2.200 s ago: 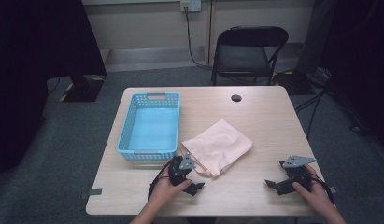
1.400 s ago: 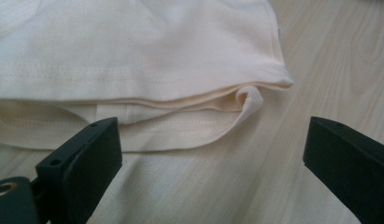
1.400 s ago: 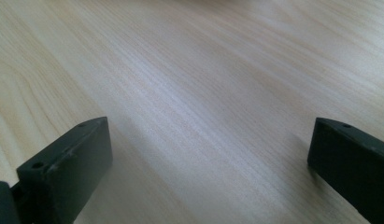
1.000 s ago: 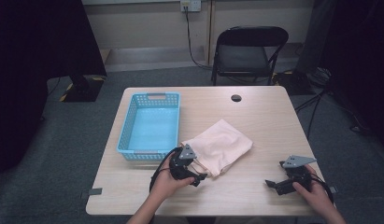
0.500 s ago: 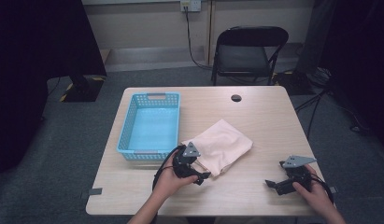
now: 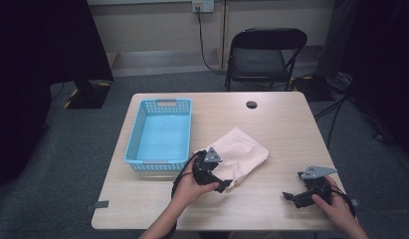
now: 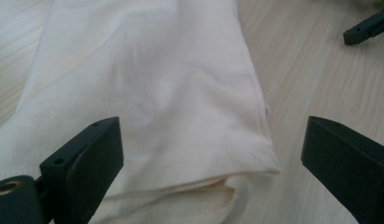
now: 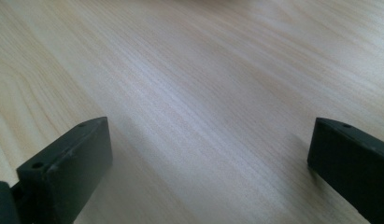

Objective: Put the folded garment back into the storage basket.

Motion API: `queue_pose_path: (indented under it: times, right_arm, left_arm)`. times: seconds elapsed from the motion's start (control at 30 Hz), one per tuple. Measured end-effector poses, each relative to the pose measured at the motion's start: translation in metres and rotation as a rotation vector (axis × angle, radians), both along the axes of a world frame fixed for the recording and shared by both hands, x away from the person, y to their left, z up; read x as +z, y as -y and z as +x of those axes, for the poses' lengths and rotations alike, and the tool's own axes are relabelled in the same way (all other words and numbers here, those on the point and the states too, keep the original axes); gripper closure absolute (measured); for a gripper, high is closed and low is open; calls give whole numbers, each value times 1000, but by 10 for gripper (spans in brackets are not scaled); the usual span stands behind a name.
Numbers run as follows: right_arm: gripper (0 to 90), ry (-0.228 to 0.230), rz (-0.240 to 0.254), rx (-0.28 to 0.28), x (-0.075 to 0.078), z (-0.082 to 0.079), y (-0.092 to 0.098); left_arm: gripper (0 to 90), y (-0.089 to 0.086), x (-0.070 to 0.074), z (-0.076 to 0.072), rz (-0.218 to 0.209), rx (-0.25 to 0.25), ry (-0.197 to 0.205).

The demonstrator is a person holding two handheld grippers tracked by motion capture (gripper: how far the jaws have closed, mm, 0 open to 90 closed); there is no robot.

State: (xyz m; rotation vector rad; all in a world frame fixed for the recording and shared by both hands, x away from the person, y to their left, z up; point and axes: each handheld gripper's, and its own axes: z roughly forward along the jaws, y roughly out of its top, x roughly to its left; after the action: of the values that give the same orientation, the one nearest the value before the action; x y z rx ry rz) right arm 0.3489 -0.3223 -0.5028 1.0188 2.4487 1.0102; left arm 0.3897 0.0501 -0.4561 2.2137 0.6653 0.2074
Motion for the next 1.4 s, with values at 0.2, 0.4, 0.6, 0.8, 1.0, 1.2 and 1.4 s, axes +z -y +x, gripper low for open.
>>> queue_pose_path:
  times: [0.2,0.4,0.6,0.8,1.0,1.2,1.4]
  right_arm:
    - [0,0,0,0,0,0,0]
    - [0,0,0,0,0,0,0]
    - [0,0,0,0,0,0,0]
    - [0,0,0,0,0,0,0]
    - [0,0,0,0,0,0,0]
    - [0,0,0,0,0,0,0]
    - [0,0,0,0,0,0,0]
  left_arm:
    - [52,10,1,8,-5,14,2]
    - [55,15,-1,15,-3,31,1]
    - [56,15,-3,22,-2,51,0]
    - [56,20,-5,27,8,62,6]
    - [56,24,-8,31,17,69,9]
    - [56,27,-11,37,20,91,10]
    - [55,31,-12,43,24,99,10]
